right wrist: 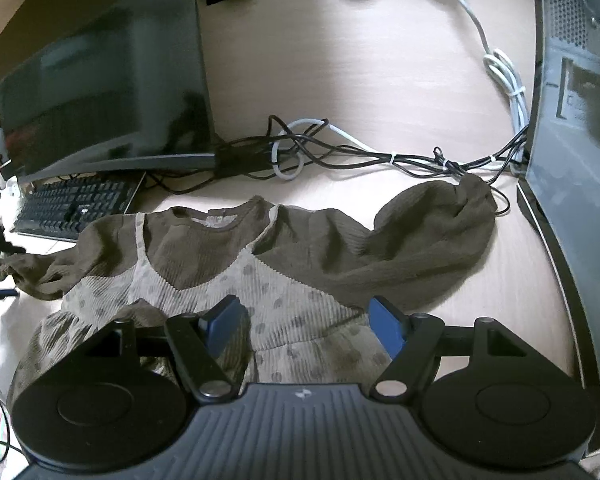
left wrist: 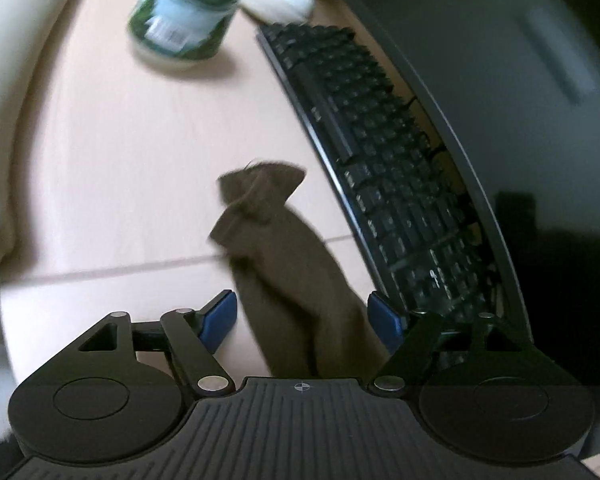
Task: Fold clothes
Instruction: 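Lay the held sleeve on the desk and open the left tool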
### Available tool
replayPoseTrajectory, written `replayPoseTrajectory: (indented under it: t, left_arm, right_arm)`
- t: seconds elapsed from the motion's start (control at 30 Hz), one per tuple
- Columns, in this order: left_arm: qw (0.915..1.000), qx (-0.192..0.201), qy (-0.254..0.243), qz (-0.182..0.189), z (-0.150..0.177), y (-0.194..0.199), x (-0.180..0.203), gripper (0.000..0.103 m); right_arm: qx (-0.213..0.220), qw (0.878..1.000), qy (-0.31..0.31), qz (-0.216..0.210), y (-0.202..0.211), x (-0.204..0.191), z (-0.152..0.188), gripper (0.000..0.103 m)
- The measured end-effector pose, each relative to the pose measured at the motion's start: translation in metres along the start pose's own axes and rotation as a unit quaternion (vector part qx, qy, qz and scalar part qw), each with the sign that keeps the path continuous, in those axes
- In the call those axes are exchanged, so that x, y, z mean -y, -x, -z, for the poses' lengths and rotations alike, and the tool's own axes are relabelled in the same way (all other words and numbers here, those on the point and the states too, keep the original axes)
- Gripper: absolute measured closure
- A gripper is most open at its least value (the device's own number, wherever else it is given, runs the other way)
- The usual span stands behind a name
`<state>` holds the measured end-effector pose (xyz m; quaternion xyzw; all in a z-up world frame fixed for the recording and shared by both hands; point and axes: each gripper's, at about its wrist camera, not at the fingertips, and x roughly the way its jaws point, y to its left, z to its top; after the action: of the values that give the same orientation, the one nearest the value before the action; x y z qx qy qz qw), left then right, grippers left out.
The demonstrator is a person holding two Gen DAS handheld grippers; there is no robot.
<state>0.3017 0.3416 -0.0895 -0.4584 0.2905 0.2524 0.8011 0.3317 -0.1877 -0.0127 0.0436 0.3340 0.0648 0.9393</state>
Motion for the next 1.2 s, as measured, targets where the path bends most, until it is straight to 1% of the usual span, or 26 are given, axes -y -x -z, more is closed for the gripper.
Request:
replayPoseTrajectory:
  t: [0.03, 0.07, 0.1, 0.13, 0.2, 0.23, 0.3, 0.37, 0.4, 0.47, 0.57, 0.6, 0.63, 0.77, 0.87, 0.93, 0.97, 1.0, 1.03, 1.07, 1.1, 1.13, 1.17, 1.2]
  left_arm:
    - [0.9999, 0.008, -0.011, -0.006, -0.001, -0.003, 0.004, 0.028]
    - [0.9995, 0.014, -0.023, -0.015, -0.001, -0.006, 0.008, 0.042]
    - [0.9991, 0.015, -0.034, -0.02, -0.003, -0.01, 0.01, 0.073]
    - [0.9989, 0.011, -0.041, -0.02, -0.004, -0.012, 0.011, 0.086]
    - [0.9981, 0.009, -0.058, -0.015, -0.008, -0.012, 0.015, 0.09]
    - [0.9974, 0.015, -0.07, -0.006, -0.008, -0.005, 0.019, 0.09]
    - [0.9946, 0.03, -0.095, 0.027, -0.008, 0.017, 0.032, 0.09]
    - [0.9887, 0.041, -0.123, 0.076, -0.006, 0.042, 0.051, 0.091]
    - [0.9838, 0.045, -0.142, 0.1, -0.001, 0.054, 0.063, 0.091]
    - [0.969, 0.051, -0.192, 0.146, 0.016, 0.075, 0.09, 0.09]
    - [0.9399, 0.056, -0.264, 0.21, 0.044, 0.102, 0.128, 0.09]
    - [0.9328, 0.048, -0.28, 0.222, 0.058, 0.103, 0.138, 0.09]
    - [0.9282, 0.036, -0.291, 0.229, 0.071, 0.101, 0.145, 0.09]
    - [0.9172, -0.016, -0.316, 0.242, 0.122, 0.084, 0.167, 0.09]
    - [0.9093, -0.057, -0.331, 0.246, 0.159, 0.057, 0.179, 0.09]
    - [0.9012, -0.083, -0.347, 0.246, 0.182, 0.04, 0.185, 0.081]
    - [0.8946, -0.1, -0.358, 0.248, 0.194, 0.032, 0.187, 0.062]
    - [0.8855, -0.121, -0.37, 0.254, 0.208, 0.025, 0.188, 0.043]
    - [0.8762, -0.144, -0.381, 0.258, 0.22, 0.02, 0.188, 0.038]
    - [0.8664, -0.165, -0.391, 0.263, 0.232, 0.017, 0.188, 0.036]
    - [0.8541, -0.185, -0.402, 0.274, 0.241, 0.019, 0.186, 0.032]
    - [0.8401, -0.199, -0.413, 0.29, 0.249, 0.025, 0.183, 0.028]
    - [0.8275, -0.205, -0.425, 0.305, 0.254, 0.032, 0.181, 0.02]
    - [0.816, -0.206, -0.437, 0.317, 0.258, 0.04, 0.177, 0.015]
  right_arm:
    - [-0.001, 1.0, -0.001, 0.003, 0.002, -0.001, 0.001, 0.031]
    - [-0.001, 1.0, -0.003, 0.006, 0.003, -0.001, 0.002, 0.031]
    - [-0.001, 1.0, -0.005, 0.009, 0.005, 0.0, 0.003, 0.031]
    - [-0.001, 1.0, -0.007, 0.011, 0.007, 0.001, 0.005, 0.031]
    - [0.0, 1.0, -0.012, 0.017, 0.01, 0.004, 0.008, 0.031]
    - [0.0, 1.0, -0.014, 0.02, 0.012, 0.005, 0.009, 0.031]
    - [0.002, 0.999, -0.022, 0.025, 0.013, 0.01, 0.01, 0.031]
    - [0.002, 0.999, -0.032, 0.027, 0.012, 0.014, 0.011, 0.031]
    - [0.003, 0.999, -0.034, 0.025, 0.011, 0.015, 0.01, 0.031]
    - [0.005, 0.999, -0.037, 0.022, 0.007, 0.015, 0.01, 0.031]
    - [0.01, 0.999, -0.039, 0.012, 0.003, 0.013, 0.007, 0.031]
    - [0.011, 0.999, -0.039, 0.007, 0.002, 0.011, 0.006, 0.031]
    - [0.013, 0.999, -0.036, 0.005, 0.002, 0.01, 0.005, 0.031]
    - [0.019, 1.0, -0.018, -0.001, 0.005, 0.006, 0.003, 0.031]
    - [0.019, 1.0, -0.013, 0.008, 0.01, 0.013, 0.002, 0.031]
    - [0.018, 1.0, -0.013, 0.017, 0.014, 0.021, 0.002, 0.031]
    - [0.017, 1.0, -0.013, 0.021, 0.015, 0.025, 0.002, 0.031]
    - [0.017, 0.999, -0.013, 0.025, 0.017, 0.029, 0.002, 0.031]
    - [0.017, 0.999, -0.012, 0.029, 0.018, 0.034, 0.001, 0.031]
    - [0.018, 0.999, -0.013, 0.033, 0.02, 0.038, 0.001, 0.031]
    - [0.018, 0.999, -0.013, 0.036, 0.021, 0.043, 0.0, 0.031]
    - [0.019, 0.999, -0.015, 0.037, 0.021, 0.047, -0.001, 0.031]
    - [0.019, 0.999, -0.017, 0.037, 0.021, 0.051, -0.001, 0.031]
    - [0.02, 0.999, -0.019, 0.036, 0.019, 0.053, -0.003, 0.031]
